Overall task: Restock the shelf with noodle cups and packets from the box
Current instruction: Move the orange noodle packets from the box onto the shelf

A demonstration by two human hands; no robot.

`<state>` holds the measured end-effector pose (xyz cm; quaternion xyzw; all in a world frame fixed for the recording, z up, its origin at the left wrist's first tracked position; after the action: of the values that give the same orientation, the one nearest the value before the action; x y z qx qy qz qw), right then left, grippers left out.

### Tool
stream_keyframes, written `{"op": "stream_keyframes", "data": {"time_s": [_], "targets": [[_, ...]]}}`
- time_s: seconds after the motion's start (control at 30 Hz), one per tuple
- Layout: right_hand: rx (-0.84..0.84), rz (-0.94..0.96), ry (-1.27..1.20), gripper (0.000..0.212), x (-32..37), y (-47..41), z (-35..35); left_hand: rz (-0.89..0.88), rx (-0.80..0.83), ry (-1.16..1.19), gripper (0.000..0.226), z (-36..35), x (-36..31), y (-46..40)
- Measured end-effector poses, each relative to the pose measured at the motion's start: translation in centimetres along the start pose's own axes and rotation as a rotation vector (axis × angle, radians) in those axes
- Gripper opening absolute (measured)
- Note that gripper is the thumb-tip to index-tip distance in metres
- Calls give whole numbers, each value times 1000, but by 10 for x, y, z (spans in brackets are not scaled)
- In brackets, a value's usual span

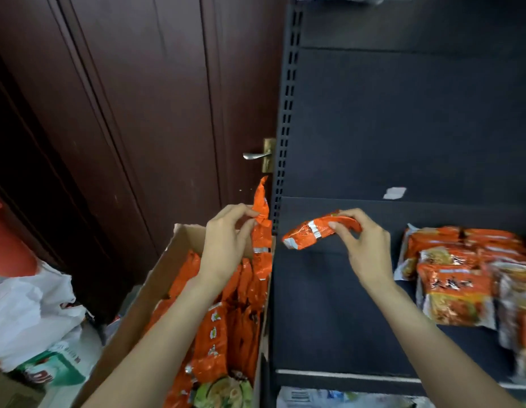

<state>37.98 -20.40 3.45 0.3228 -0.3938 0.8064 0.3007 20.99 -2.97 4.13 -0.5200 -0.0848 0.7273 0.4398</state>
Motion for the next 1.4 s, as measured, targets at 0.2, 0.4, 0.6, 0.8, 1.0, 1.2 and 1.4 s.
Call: {"op": "stream_keyframes", "data": {"time_s": [0.2, 0.4, 0.6, 0.8, 1.0, 1.2, 1.4], "targets": [[-59, -43, 126, 12, -69, 19, 119, -32, 84, 69, 15, -100, -78, 18], [-58, -69, 252, 17, -136, 38, 209, 13, 122, 130, 21, -175, -134, 48], [-13, -110, 374, 25, -194, 42, 235, -23, 231, 61, 18, -233, -168, 84], [-12, -198, 487, 34, -225, 46, 239, -23, 296, 29, 15, -260, -177, 100], [99, -244, 504, 29, -232, 27, 241, 26, 277, 58, 16, -266, -175, 97], [151, -283, 540, 36, -256, 23, 225, 61, 280, 56, 16, -271, -171, 90], [404, -384, 378, 78, -278, 27, 197, 85, 285, 75, 13, -275, -165, 87]]}}
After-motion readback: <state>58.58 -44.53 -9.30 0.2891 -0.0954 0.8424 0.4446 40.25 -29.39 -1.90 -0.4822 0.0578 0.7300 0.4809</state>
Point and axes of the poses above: each hand's wrist, its own y-axis away from the middle knuckle, its own z-axis out of the back of the hand, x = y × z, the point moved 8 cm from there along -y, towards the middle knuckle, and after that the axes turned 1 degree about -z, right-handed, at the moved point
